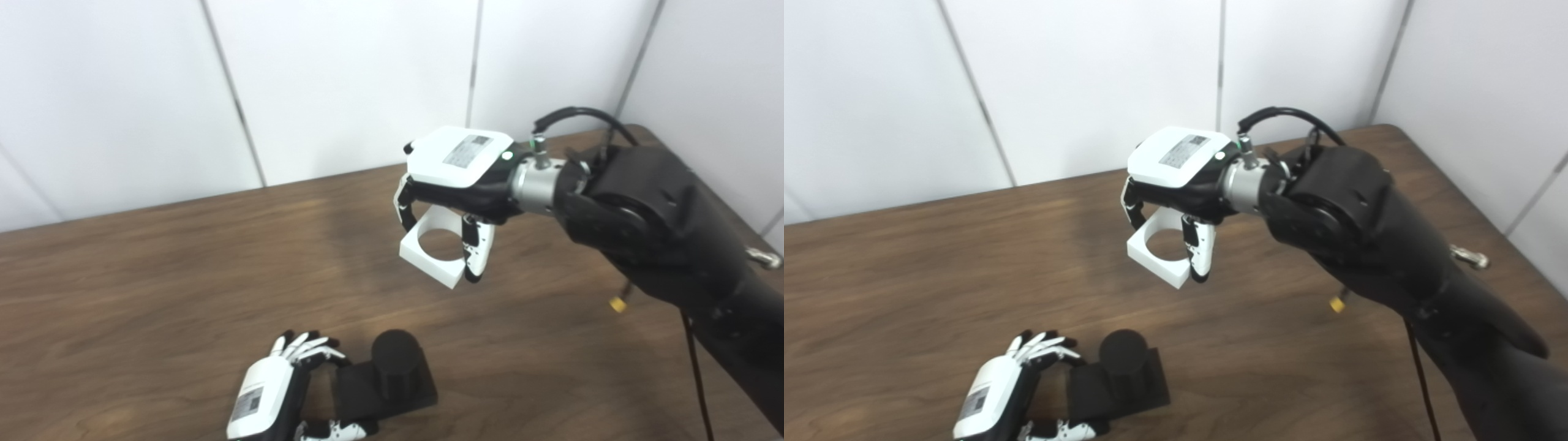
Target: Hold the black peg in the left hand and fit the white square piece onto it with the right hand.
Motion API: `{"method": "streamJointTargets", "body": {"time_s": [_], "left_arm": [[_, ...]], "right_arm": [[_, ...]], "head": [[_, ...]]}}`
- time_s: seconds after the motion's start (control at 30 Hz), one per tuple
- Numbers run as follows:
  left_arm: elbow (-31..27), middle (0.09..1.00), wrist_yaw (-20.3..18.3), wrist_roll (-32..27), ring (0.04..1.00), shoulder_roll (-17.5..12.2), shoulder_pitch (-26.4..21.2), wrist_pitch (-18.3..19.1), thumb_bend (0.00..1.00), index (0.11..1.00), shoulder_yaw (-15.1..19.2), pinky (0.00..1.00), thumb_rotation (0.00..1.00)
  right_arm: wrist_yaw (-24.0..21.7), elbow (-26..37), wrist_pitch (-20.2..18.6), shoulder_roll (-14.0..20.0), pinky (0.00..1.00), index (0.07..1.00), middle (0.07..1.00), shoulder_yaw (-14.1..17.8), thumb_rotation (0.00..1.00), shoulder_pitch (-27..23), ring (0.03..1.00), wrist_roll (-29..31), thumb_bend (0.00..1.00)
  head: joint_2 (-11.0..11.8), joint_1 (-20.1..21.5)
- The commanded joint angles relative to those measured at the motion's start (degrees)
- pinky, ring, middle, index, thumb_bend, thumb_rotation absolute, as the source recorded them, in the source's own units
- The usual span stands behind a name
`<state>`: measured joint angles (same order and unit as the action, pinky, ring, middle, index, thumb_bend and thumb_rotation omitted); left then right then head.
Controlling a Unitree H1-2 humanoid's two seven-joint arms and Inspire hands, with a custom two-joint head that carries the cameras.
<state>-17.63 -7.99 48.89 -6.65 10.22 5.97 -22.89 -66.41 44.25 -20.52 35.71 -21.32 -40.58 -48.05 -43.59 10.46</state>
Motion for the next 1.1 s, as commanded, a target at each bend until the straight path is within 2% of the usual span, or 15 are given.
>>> {"method": "streamJointTargets", "body": {"time_s": [0.0, 0.2, 0.4, 0.8, 0.93, 1.07], "left_arm": [[0.1, 0.814, -2.8, 0.6, 0.9, 0.5, -0.2, 2.3, 0.51, 0.489, -0.8, 1.0, 0.05], [0.4, 0.813, -2.3, 1.0, 0.901, 1.2, -0.9, 2.8, 0.51, 0.489, -1.6, 1.0, 0.05], [0.0, 0.813, -2.8, 1.5, 0.901, 1.6, -1.9, 4.0, 0.51, 0.489, -2.1, 1.0, 0.05], [-0.9, 0.811, -3.3, 1.2, 0.905, 1.5, -2.7, 5.5, 0.51, 0.489, -2.3, 1.0, 0.05], [-1.0, 0.812, -3.5, 1.3, 0.901, 1.4, -2.8, 5.6, 0.51, 0.489, -2.3, 1.0, 0.05], [-1.3, 0.811, -3.8, 1.8, 0.9, 1.5, -2.9, 6.0, 0.51, 0.489, -2.4, 1.0, 0.05]], "right_arm": [[-6.1, 3.0, -2.8, -0.1, 0.99, 0.484, 0.747, 0.0, 0.13, -4.4, 0.796, 0.3, 0.52], [-6.3, 7.1, -6.0, 0.0, 0.97, 0.482, 0.74, -3.0, 0.13, -8.3, 0.791, 4.0, 0.52], [-6.3, 7.6, -6.4, -1.2, 1.0, 0.482, 0.737, -4.0, 0.13, -9.2, 0.794, 5.5, 0.52], [-6.3, 6.9, -6.3, -0.4, 1.0, 0.484, 0.748, -5.7, 0.13, -6.5, 0.808, 6.5, 0.52], [-6.3, 6.0, -6.4, -0.5, 0.99, 0.484, 0.743, -7.2, 0.13, -6.1, 0.802, 6.0, 0.52], [-6.1, 4.9, -6.2, -1.1, 0.98, 0.483, 0.736, -7.4, 0.13, -4.4, 0.801, 5.6, 0.52]], "head": [[-1.1, -0.9], [-3.7, -2.4], [-7.1, -3.1], [-9.3, -2.1], [-9.3, -2.1], [-9.4, -2.0]]}}
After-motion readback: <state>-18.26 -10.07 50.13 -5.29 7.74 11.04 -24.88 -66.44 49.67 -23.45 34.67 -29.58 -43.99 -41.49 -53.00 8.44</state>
